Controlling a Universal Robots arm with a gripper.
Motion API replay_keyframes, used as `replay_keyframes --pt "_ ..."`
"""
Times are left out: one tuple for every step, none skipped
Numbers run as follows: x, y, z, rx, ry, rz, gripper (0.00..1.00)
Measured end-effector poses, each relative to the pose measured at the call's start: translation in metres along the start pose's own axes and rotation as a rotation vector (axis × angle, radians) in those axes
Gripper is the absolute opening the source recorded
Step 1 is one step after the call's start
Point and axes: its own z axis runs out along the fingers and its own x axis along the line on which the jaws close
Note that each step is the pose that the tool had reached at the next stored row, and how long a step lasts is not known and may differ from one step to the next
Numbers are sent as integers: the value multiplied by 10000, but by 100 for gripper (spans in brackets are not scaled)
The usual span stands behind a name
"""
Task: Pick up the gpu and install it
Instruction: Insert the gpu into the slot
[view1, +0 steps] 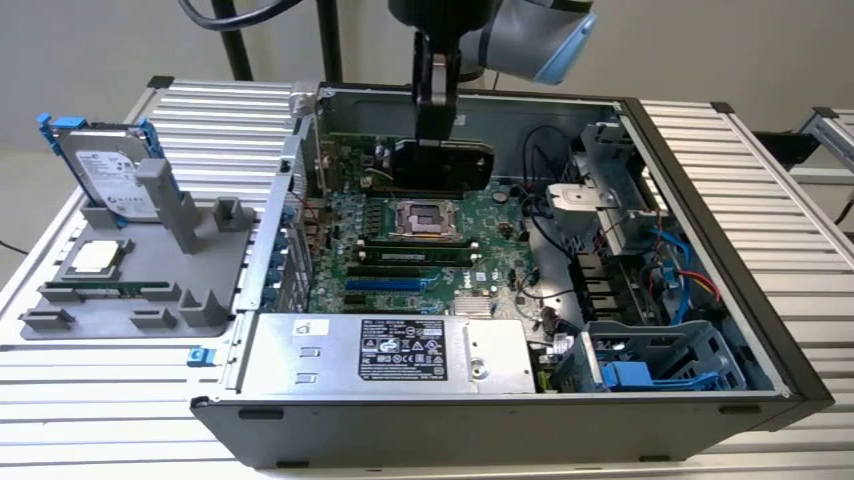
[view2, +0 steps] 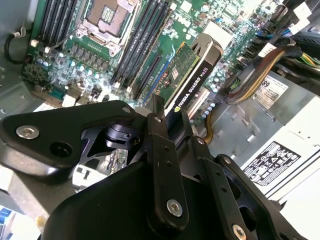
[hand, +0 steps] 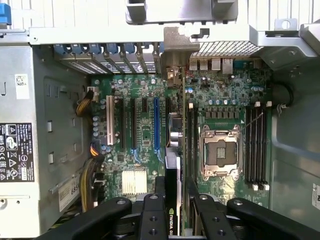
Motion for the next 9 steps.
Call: replay_keyframes --pt "0 0 4 -1 0 0 0" --pt "0 0 9 -3 0 -1 0" --pt "0 0 13 -4 0 0 0" --pt "0 0 18 -4 0 0 0" --pt "0 0 21 -6 0 0 0" --pt "0 0 23 -6 1 0 0" --pt "0 0 23 -6 1 0 0" --pt "0 0 25 -6 0 0 0" --pt "0 0 27 -5 0 0 0"
